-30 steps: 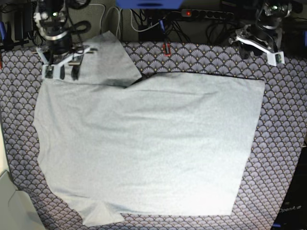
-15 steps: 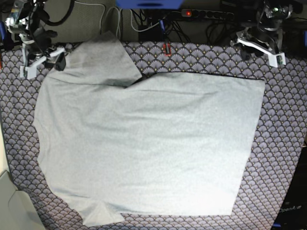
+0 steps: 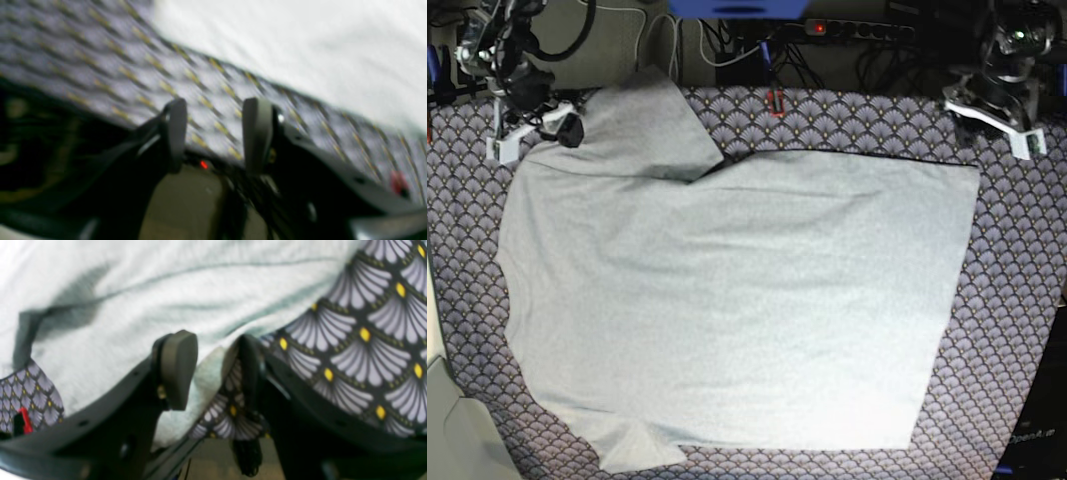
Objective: Fold the T-shirt properly
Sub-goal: 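Lower both grippers onto the shirt's collar-side edge and pinch the fabric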
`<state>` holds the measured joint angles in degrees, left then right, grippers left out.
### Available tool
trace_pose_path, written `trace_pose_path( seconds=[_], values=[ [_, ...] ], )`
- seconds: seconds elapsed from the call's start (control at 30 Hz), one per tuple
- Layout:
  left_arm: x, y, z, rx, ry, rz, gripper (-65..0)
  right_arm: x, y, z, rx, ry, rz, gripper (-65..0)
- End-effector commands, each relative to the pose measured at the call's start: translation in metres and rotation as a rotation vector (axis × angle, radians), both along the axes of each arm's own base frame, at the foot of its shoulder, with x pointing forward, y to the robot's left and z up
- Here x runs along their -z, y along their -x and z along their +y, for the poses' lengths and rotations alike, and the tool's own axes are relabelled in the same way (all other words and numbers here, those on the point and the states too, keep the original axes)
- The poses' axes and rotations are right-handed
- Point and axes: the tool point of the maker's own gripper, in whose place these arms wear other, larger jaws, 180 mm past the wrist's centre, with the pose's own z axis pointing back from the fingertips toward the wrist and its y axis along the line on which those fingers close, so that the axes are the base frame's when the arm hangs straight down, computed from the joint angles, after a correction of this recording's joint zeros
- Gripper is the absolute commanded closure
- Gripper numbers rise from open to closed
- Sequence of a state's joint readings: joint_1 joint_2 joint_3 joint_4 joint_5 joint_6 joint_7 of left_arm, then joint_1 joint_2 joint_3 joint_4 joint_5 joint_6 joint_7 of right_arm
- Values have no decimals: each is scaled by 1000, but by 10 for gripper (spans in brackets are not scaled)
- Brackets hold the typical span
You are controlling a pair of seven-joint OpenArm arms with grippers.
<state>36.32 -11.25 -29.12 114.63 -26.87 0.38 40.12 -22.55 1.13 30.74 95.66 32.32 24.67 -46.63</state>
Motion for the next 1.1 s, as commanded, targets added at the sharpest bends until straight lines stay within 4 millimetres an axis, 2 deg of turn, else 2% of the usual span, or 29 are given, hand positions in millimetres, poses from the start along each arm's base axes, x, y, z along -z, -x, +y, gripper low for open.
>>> trace_pose_path(
  seconds=[0.0, 0.07, 0.23, 0.3, 0.53, 0.6, 0.7, 0.73, 0.9, 1.07],
  values=[
    [-9, -2, 5, 8, -17, -24, -275, 7, 11, 3, -22, 2, 53, -262],
    [-9, 1, 12, 7, -24, 5, -275, 9, 13, 14, -9, -28, 55, -262],
    [-8, -4, 17, 1, -13, 55, -273, 14, 17, 30, 4, -71, 63, -261],
    [-9, -1, 23, -27, -9, 65, -272, 16, 22, 32, 7, -76, 75, -258],
    [-5, 2, 20, -57, 19, 61, -275, 18, 27, 31, 4, -74, 87, -156],
    [-9, -6, 20, -58, 21, 38, -273, 20, 29, 31, 5, -76, 94, -111],
    [-8, -19, 22, -71, 37, 18, -275, 20, 29, 31, 5, -76, 94, -12],
    [-6, -22, 24, -77, 43, 16, -276, 20, 29, 31, 5, -76, 94, 0],
    [3, -39, 32, -112, 75, 1, -276, 21, 32, 28, 4, -69, 100, 0],
    [30, -52, 42, -170, 133, 21, -277, 20, 31, 26, -1, -61, 97, 0]
  ],
)
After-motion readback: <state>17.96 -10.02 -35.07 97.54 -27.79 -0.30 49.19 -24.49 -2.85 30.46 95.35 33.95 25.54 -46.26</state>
